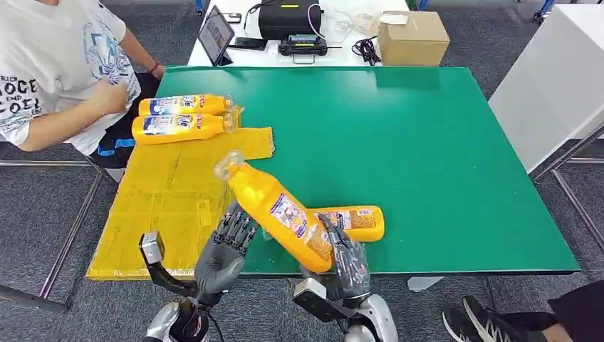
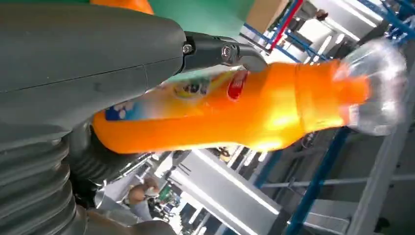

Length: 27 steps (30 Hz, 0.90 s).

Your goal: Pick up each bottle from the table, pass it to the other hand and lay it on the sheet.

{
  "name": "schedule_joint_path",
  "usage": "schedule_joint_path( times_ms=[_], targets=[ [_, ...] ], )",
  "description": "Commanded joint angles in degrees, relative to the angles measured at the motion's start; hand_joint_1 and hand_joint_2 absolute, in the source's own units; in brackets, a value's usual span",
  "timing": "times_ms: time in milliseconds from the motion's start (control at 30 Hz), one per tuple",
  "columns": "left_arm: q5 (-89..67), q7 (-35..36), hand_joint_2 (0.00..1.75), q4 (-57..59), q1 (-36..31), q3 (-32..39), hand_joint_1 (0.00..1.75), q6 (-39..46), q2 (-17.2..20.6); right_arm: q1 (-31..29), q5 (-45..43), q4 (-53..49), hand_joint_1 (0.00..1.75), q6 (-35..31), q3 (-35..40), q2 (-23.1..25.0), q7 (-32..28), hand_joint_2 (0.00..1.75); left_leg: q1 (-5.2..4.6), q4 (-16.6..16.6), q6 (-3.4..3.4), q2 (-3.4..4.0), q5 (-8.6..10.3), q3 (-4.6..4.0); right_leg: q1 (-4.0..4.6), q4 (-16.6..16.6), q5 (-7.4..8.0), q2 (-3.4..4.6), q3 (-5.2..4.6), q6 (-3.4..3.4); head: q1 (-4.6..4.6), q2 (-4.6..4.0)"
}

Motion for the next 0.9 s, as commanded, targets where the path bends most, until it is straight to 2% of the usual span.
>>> schedule_joint_path(
  times_ms=[33,333,667,900],
  targets=[
    [-1.6,1.08,1.75,6.4,-2.55,-1.11,0.0,3.21,0.92,-4.57,1.11,7.34,1.75,-1.44,4.31,-0.1,1.4,1.75,0.04,-0.04,-0.07,0.08,-0.05,0.18,0.05,-0.06,-0.02,0.05,0.17,-0.09,0.02,0.0],
    [-3.4,1.81,1.75,8.0,-4.06,-0.02,0.0,7.99,-0.03,-6.19,3.18,8.36,1.75,-3.09,5.18,0.11,3.05,1.75,0.07,-0.02,-0.1,0.07,-0.1,0.28,0.09,-0.04,-0.08,0.03,0.27,-0.13,0.0,0.0],
    [-2.75,2.01,1.75,8.37,-4.82,0.89,0.0,8.44,-0.54,-6.74,3.74,9.26,1.75,-2.66,6.44,0.16,2.94,1.75,0.03,-0.03,-0.07,0.06,-0.04,0.15,0.04,-0.03,-0.03,0.03,0.14,-0.08,0.02,0.0],
    [1.3,2.0,1.75,7.34,-6.3,2.99,0.0,7.48,-1.69,-8.84,3.15,13.64,1.75,1.62,10.39,-0.01,2.37,1.75,0.07,0.0,-0.09,0.06,-0.06,0.18,0.08,-0.03,-0.03,0.03,0.18,-0.11,0.0,0.0]
  ],
)
